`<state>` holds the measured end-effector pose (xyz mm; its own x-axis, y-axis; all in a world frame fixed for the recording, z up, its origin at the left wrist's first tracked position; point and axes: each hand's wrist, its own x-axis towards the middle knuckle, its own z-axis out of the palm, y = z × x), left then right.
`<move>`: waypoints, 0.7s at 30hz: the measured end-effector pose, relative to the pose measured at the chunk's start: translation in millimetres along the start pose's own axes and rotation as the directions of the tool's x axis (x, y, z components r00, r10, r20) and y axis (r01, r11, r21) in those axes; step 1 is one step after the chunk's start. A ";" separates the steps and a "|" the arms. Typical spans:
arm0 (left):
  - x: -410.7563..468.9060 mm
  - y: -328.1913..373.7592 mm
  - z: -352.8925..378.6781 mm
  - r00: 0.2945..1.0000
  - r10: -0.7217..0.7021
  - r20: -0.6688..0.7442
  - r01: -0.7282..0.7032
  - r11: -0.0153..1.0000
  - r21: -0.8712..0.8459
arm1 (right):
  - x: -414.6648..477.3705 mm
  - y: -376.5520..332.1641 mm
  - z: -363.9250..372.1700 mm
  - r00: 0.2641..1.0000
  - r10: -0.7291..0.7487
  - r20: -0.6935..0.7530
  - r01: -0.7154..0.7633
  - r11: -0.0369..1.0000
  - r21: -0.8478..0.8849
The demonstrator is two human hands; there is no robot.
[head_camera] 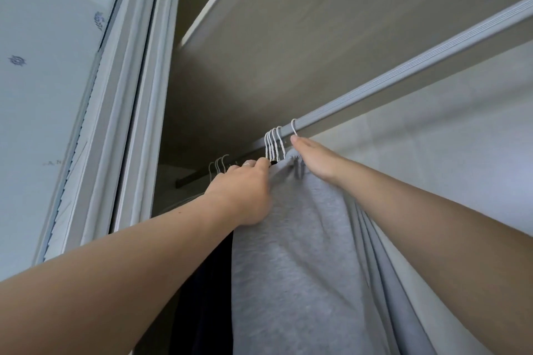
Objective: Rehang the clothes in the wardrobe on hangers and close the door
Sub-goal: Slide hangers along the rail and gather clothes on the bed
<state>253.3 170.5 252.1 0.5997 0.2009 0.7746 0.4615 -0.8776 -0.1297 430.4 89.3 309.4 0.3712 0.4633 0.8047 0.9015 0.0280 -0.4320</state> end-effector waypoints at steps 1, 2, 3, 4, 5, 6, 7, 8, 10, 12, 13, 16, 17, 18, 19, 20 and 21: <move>-0.5 -0.8 0.5 1.000 0.004 0.001 -0.004 1.000 0.020 | 3.3 1.4 8.6 0.999 0.020 0.035 -0.022 0.998 0.063; -1.0 -1.0 1.5 1.000 0.010 -0.001 -0.010 0.999 0.045 | 7.0 2.7 17.1 0.999 0.029 0.046 -0.034 0.994 0.105; -1.5 -1.0 2.7 1.000 0.016 -0.005 -0.016 0.997 0.072 | 10.6 4.3 25.0 0.999 0.034 0.040 -0.038 0.992 0.123; -2.0 -0.7 4.1 1.000 0.023 -0.013 -0.022 0.995 0.101 | 13.9 5.9 32.2 0.999 0.041 0.024 -0.043 0.992 0.117; -2.0 0.0 5.6 0.999 0.031 -0.024 -0.028 0.991 0.131 | 16.9 8.0 38.4 0.999 0.051 0.003 -0.052 0.994 0.098; -2.2 0.5 7.3 0.999 0.039 -0.032 -0.033 0.987 0.158 | 19.2 10.5 44.4 0.998 0.065 -0.016 -0.064 0.995 0.071; -2.5 0.9 8.8 0.998 0.044 -0.037 -0.036 0.983 0.181 | 21.1 12.2 49.8 0.997 0.076 -0.030 -0.074 0.996 0.052; -3.1 1.0 10.5 0.998 0.046 -0.037 -0.038 0.979 0.201 | 22.5 13.4 54.1 0.996 0.081 -0.038 -0.079 0.996 0.041; -4.4 0.6 13.0 0.999 0.047 -0.027 -0.040 0.972 0.230 | 24.9 13.4 60.6 0.996 0.076 -0.045 -0.074 0.997 0.039; -6.0 0.4 13.5 0.999 0.049 -0.007 -0.046 0.970 0.238 | 25.3 11.1 62.7 0.996 0.080 -0.044 -0.078 0.996 0.039; -7.1 0.5 12.6 0.998 0.055 0.004 -0.054 0.970 0.237 | 24.7 10.1 62.2 0.995 0.087 -0.039 -0.085 0.996 0.036; -12.9 2.5 7.9 0.996 0.081 0.034 -0.087 0.972 0.220 | 19.1 6.8 55.0 0.994 0.109 0.001 -0.109 0.993 0.053; -15.6 3.2 5.7 0.995 0.090 0.047 -0.098 0.972 0.213 | 16.1 5.0 51.6 0.993 0.118 0.018 -0.118 0.991 0.063; -18.5 3.9 3.2 0.994 0.096 0.058 -0.106 0.972 0.210 | 11.9 2.9 47.7 0.991 0.128 0.035 -0.130 0.989 0.068; -22.1 4.3 0.3 0.993 0.098 0.071 -0.111 0.972 0.209 | 7.0 0.2 43.8 0.989 0.138 0.052 -0.141 0.987 0.072; -26.1 4.6 -3.0 0.992 0.098 0.085 -0.114 0.972 0.207 | 1.8 -1.8 40.0 0.987 0.148 0.068 -0.153 0.985 0.075; -30.6 4.6 -6.8 0.990 0.098 0.099 -0.116 0.973 0.200 | -4.4 -3.6 36.6 0.984 0.160 0.084 -0.167 0.983 0.077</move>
<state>232.7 157.3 232.1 0.7036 0.1563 0.6932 0.5104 -0.7899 -0.3399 417.4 119.6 292.5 0.4908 0.5342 0.6883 0.8073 0.0183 -0.5899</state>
